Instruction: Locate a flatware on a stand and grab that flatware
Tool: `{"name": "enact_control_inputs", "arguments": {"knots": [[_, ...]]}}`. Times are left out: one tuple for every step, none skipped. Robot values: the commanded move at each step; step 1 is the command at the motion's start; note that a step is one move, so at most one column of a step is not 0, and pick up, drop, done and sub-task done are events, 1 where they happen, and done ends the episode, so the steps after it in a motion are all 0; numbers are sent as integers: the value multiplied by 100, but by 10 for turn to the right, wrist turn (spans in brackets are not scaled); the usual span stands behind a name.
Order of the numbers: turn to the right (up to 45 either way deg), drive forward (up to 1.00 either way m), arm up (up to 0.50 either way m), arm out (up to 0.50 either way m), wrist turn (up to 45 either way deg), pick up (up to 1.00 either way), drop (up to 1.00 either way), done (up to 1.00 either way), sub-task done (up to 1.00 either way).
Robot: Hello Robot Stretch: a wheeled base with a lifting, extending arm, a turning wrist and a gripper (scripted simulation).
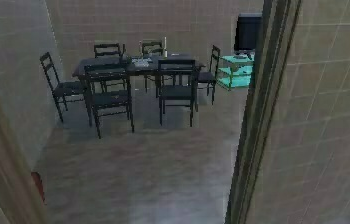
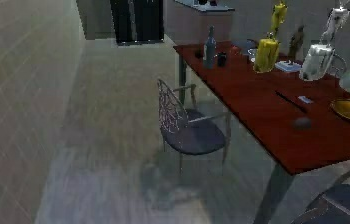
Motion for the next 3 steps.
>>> {"name": "enact_control_inputs", "arguments": {"knots": [[0,90,0,0,0,0,0,0,0],[270,0,0,0,0,0,0,0,0],[0,100,0,0,0,0,0,0,0]]}}
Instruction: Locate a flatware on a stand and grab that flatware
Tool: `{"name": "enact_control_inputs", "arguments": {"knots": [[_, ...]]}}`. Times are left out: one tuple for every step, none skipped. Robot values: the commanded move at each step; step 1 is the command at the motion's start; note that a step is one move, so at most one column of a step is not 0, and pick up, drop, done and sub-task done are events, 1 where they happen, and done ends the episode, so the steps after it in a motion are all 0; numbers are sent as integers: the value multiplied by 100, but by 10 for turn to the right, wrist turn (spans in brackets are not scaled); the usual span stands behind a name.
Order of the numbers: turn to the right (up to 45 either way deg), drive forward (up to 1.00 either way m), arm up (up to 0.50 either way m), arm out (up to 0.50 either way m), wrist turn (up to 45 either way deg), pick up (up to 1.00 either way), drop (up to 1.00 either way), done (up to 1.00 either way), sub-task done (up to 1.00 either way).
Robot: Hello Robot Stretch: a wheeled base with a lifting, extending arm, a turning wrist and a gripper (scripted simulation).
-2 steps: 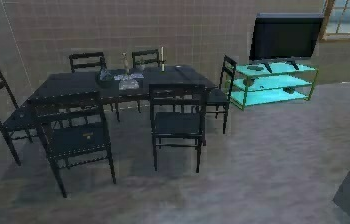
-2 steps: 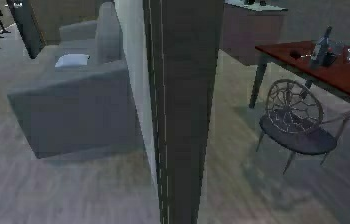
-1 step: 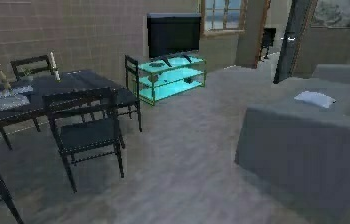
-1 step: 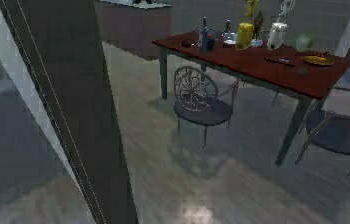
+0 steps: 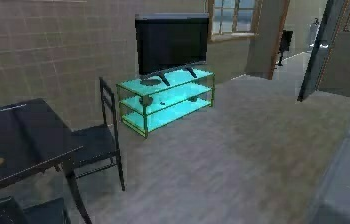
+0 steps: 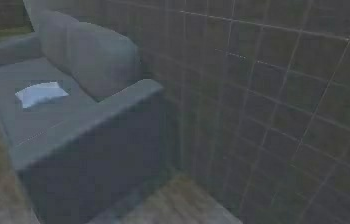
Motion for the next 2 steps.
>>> {"name": "enact_control_inputs", "arguments": {"knots": [[0,100,0,0,0,0,0,0,0],[0,50,0,0,0,0,0,0,0]]}}
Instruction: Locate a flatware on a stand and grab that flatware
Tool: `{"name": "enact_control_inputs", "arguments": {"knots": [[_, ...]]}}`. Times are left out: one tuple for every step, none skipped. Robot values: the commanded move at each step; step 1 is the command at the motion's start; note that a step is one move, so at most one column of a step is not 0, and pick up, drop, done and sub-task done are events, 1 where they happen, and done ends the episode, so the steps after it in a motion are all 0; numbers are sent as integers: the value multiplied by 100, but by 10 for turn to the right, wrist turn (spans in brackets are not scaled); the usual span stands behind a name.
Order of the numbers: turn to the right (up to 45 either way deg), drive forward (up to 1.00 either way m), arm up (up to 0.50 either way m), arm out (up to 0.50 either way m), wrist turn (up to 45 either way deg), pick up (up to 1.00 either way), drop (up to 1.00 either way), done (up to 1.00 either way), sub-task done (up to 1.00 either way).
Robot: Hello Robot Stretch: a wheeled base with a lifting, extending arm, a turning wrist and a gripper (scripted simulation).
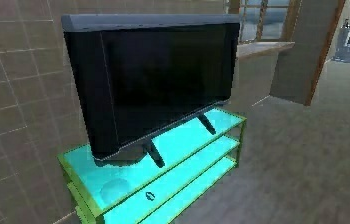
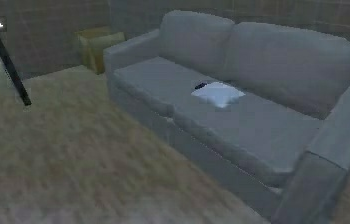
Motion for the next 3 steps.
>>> {"name": "enact_control_inputs", "arguments": {"knots": [[180,0,0,0,0,0,0,0,0],[0,30,0,0,0,0,0,0,0],[-450,0,0,0,0,0,0,0,0]]}}
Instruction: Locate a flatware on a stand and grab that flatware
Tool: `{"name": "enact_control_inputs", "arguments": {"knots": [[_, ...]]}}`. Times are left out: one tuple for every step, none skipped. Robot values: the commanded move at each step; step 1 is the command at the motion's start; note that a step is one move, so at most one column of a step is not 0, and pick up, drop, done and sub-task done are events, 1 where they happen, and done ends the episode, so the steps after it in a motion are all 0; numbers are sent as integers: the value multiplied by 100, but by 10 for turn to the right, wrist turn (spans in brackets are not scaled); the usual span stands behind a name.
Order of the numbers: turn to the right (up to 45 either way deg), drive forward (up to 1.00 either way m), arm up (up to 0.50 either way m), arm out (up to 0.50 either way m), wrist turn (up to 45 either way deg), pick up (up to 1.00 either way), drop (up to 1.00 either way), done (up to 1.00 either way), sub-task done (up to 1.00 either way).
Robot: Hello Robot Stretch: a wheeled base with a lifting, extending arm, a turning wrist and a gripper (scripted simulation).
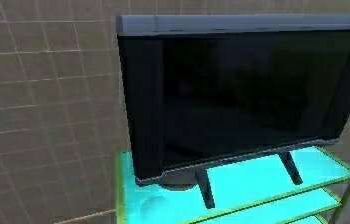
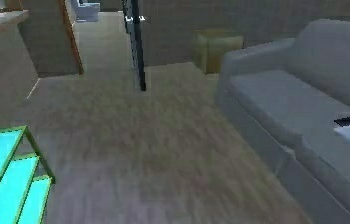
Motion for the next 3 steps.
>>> {"name": "enact_control_inputs", "arguments": {"knots": [[-450,0,0,0,0,0,0,0,0],[-390,0,0,0,0,0,0,0,0],[0,0,50,0,0,0,0,0,0]]}}
